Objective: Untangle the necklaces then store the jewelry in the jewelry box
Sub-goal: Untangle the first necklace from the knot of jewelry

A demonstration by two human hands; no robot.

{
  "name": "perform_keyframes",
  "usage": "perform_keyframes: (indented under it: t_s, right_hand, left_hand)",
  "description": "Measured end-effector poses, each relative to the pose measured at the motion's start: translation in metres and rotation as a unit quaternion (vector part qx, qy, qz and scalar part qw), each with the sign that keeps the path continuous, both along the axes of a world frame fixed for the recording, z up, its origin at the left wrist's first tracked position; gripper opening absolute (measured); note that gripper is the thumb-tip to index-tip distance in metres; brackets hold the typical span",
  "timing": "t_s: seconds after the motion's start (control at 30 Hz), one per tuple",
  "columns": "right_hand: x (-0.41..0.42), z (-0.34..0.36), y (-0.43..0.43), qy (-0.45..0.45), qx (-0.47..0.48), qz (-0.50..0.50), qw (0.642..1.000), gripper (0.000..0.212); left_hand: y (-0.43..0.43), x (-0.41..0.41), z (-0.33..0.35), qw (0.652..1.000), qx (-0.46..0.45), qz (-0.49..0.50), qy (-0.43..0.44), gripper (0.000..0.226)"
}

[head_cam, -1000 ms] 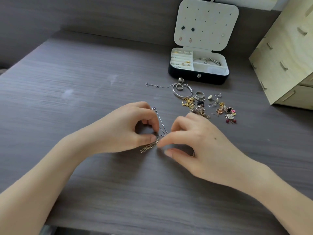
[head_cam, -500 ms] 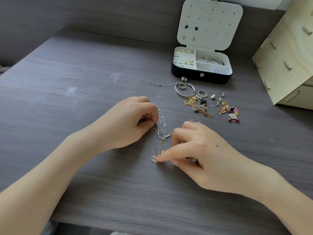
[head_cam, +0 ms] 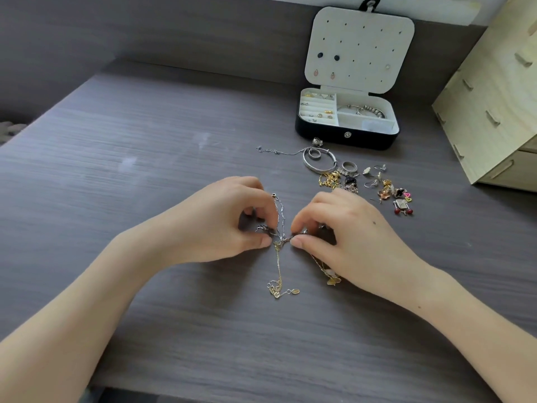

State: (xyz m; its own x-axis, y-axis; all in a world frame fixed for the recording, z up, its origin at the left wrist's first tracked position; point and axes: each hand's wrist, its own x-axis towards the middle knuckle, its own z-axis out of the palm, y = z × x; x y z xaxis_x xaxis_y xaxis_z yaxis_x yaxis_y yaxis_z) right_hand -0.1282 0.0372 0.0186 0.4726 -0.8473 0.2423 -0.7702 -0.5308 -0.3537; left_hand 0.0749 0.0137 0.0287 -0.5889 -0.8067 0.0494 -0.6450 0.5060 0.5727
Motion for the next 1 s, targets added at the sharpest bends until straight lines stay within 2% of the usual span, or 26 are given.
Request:
perform_keyframes:
  t_s: [0.13, 0.23, 0.4, 0.53, 0.7, 0.8, 1.0]
  right_hand:
    - [0.000, -0.002, 0.001, 0.015, 0.009, 0.002, 1.000, 0.019]
    - [-0.002, -0.002, 0.004, 0.017, 0.002, -0.001, 1.000, 0.019]
    - [-0.003, 0.003, 0.006, -0.046, 0.013, -0.001, 0.999, 0.018]
    - [-0.005, 0.008, 0.007, -0.101, 0.072, -0.014, 0.992, 0.008]
    - [-0.005, 0.008, 0.008, -0.130, 0.108, -0.017, 0.985, 0.005]
    - [-0.003, 0.008, 0.009, -0.126, 0.106, -0.028, 0.986, 0.014]
    - [-0.007, 0.006, 0.008, -0.148, 0.121, -0.034, 0.981, 0.007]
  left_hand:
    - [0.000, -0.002, -0.001, 1.000, 0.017, -0.009, -0.015, 0.023]
    - [0.000, -0.003, -0.002, 0.999, 0.008, -0.020, -0.035, 0.021]
    - [0.003, -0.005, 0.002, 0.995, 0.076, 0.016, 0.062, 0.009]
    - [0.006, -0.009, 0.001, 0.971, 0.162, 0.004, 0.176, 0.012]
    - [0.009, -0.016, -0.002, 0.958, 0.179, 0.024, 0.221, 0.017]
    - [0.011, -0.020, -0.004, 0.951, 0.189, 0.043, 0.240, 0.009]
    - [0.012, -0.023, -0.002, 0.947, 0.208, 0.073, 0.236, 0.015]
